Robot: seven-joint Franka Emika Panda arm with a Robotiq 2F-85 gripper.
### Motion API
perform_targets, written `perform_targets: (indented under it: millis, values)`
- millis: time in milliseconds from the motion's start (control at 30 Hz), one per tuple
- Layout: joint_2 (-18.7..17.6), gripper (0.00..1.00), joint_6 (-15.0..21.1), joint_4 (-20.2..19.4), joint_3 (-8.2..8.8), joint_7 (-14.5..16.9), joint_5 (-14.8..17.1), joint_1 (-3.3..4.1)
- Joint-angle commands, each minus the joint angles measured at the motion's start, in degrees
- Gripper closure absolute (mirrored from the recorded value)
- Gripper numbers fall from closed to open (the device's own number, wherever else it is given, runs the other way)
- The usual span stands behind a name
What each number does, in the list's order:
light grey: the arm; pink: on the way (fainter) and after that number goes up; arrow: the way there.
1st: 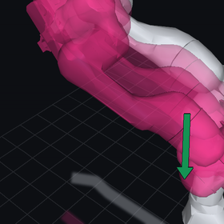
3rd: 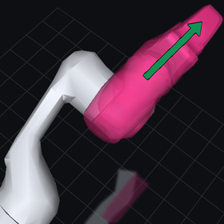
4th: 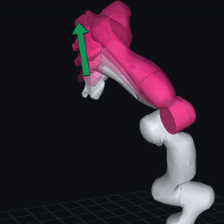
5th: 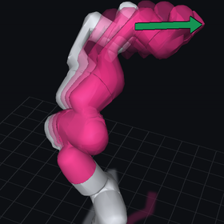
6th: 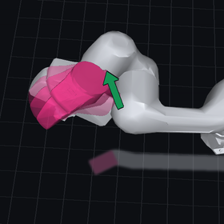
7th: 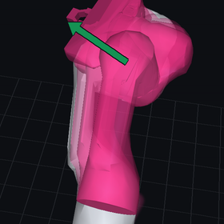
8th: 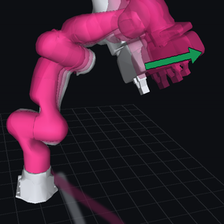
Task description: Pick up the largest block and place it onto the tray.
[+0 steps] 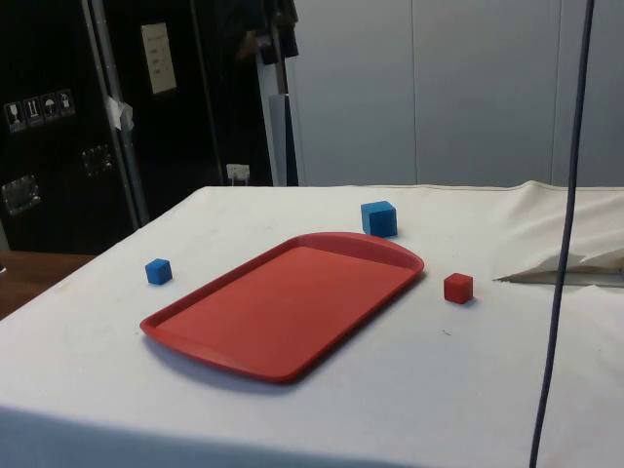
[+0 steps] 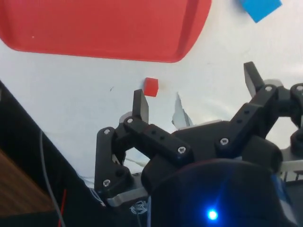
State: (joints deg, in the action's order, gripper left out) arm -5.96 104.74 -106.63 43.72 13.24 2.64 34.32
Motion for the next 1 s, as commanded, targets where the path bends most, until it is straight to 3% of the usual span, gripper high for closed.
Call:
perform_targets:
  millis: [0, 367, 400, 600, 933, 967]
  values:
    - [0.52, 0.0, 0.46, -0.46, 0.29, 0.29, -0.86, -0.06]
    - [1.66, 0.0, 1.03, -2.52, 2.92, 3.09, -1.95, -0.4]
    - [0.63, 0.0, 0.06, -1.6, 2.69, 3.15, -0.86, -0.46]
    - [2.41, 0.0, 1.09, -3.84, 4.07, 4.13, -2.81, -0.69]
    - [0.97, 0.0, 1.72, -4.47, 6.36, 6.53, -3.04, -1.43]
    - [1.43, 0.0, 1.38, -4.47, 6.07, 6.07, -2.86, -1.2]
